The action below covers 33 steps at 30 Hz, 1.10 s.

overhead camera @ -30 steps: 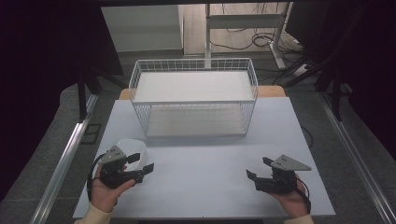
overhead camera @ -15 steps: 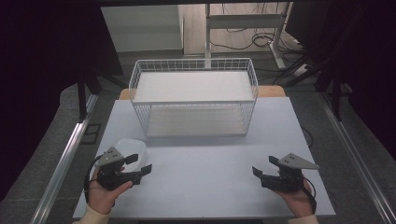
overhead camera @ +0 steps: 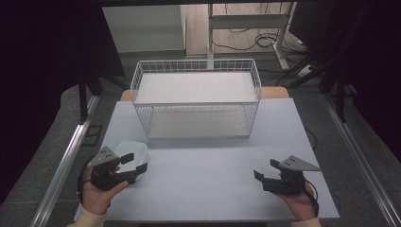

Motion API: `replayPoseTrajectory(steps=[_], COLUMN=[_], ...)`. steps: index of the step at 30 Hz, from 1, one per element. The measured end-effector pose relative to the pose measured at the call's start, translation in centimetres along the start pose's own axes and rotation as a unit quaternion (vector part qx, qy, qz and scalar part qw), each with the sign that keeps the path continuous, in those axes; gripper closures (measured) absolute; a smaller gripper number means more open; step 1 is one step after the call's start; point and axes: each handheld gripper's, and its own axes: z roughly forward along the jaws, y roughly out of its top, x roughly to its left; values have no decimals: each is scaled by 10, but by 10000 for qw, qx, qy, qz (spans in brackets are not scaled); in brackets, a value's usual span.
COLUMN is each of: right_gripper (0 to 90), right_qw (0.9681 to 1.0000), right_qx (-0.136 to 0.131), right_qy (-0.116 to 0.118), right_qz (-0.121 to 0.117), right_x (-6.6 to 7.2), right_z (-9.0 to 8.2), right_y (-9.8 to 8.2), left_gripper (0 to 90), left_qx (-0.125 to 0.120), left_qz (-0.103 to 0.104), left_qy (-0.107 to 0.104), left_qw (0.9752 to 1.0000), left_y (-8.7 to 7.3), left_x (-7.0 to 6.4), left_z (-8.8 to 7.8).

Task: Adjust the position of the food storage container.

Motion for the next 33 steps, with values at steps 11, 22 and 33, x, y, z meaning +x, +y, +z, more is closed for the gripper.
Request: replayPoseTrajectory(steps=[11, 22, 33], right_gripper=[232, 234, 236], right_qw=[9999, 9998, 9995], right_qx=[120, 157, 233], right_qy=[-75, -124, -229], right_qz=[-21, 12, 17], right_x=[-1, -2, -2], right_z=[3, 3, 5], right_y=[-2, -2, -3], left_gripper=[370, 472, 773], left_qx=[-205, -315, -132], left_qz=[-137, -412, -682], left_qy=[265, 749, 1082], left_qw=[9993, 9958, 9917], left_y=[3, 2, -3], left_x=[20, 57, 90], left_z=[-18, -38, -49])
